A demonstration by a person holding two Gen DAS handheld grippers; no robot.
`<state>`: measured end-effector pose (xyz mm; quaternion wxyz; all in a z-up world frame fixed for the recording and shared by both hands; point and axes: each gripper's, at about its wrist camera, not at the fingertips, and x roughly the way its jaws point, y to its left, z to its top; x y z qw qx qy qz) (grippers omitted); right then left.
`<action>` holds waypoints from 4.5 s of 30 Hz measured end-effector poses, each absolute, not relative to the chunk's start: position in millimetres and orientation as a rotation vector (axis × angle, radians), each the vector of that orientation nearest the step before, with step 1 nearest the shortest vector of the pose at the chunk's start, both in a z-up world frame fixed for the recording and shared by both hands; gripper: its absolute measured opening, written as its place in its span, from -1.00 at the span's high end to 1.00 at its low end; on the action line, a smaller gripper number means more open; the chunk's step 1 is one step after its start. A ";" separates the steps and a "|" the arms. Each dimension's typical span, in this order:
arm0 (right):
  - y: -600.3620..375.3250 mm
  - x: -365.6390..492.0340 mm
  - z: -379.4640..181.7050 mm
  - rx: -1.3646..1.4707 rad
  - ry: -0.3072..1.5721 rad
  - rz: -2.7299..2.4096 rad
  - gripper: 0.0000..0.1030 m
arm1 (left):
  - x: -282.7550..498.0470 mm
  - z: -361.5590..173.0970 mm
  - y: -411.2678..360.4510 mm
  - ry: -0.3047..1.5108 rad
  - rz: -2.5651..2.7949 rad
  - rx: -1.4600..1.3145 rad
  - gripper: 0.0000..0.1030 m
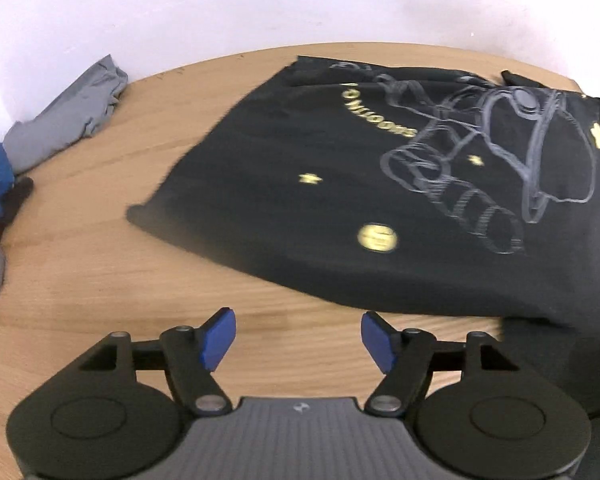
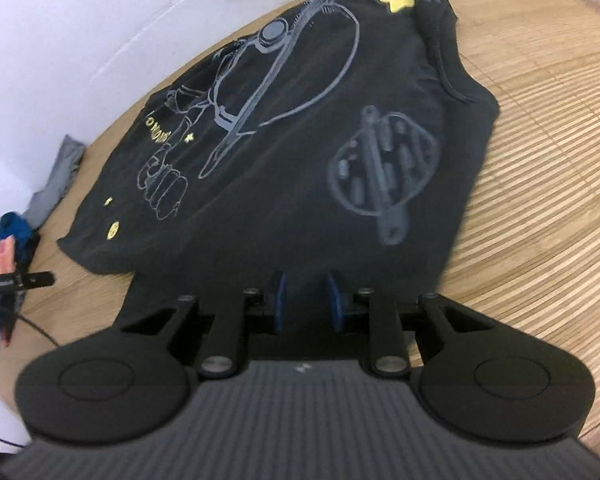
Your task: Fold clothes
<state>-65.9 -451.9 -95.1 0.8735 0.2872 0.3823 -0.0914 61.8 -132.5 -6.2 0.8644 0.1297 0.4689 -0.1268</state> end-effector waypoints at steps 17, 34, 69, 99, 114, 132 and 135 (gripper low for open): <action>-346.2 -95.1 -86.7 0.803 0.752 -0.638 0.48 | 142.0 -25.5 -68.7 0.937 -0.427 0.316 -0.39; -333.8 -120.8 -86.6 0.793 0.720 -0.858 0.51 | 181.2 -45.3 -63.4 0.947 -0.458 0.325 -0.39; -291.4 -86.3 -101.4 0.436 0.808 -0.835 -0.46 | 240.7 -74.8 -31.7 1.044 -0.481 0.299 -0.99; -297.0 -46.8 -48.1 0.076 0.725 -0.058 0.26 | 122.5 -16.2 -9.1 1.023 -0.292 0.208 -0.11; -58.3 202.1 -83.3 -0.220 0.726 0.424 0.05 | 171.3 -23.9 136.9 1.076 -0.361 0.128 -0.21; -64.6 216.6 -95.0 0.309 0.998 0.618 0.90 | 125.0 0.9 193.2 1.029 -0.286 0.081 -0.21; -32.6 170.7 -101.8 0.319 1.074 0.842 0.91 | 117.9 8.2 204.7 1.017 -0.256 0.085 -0.21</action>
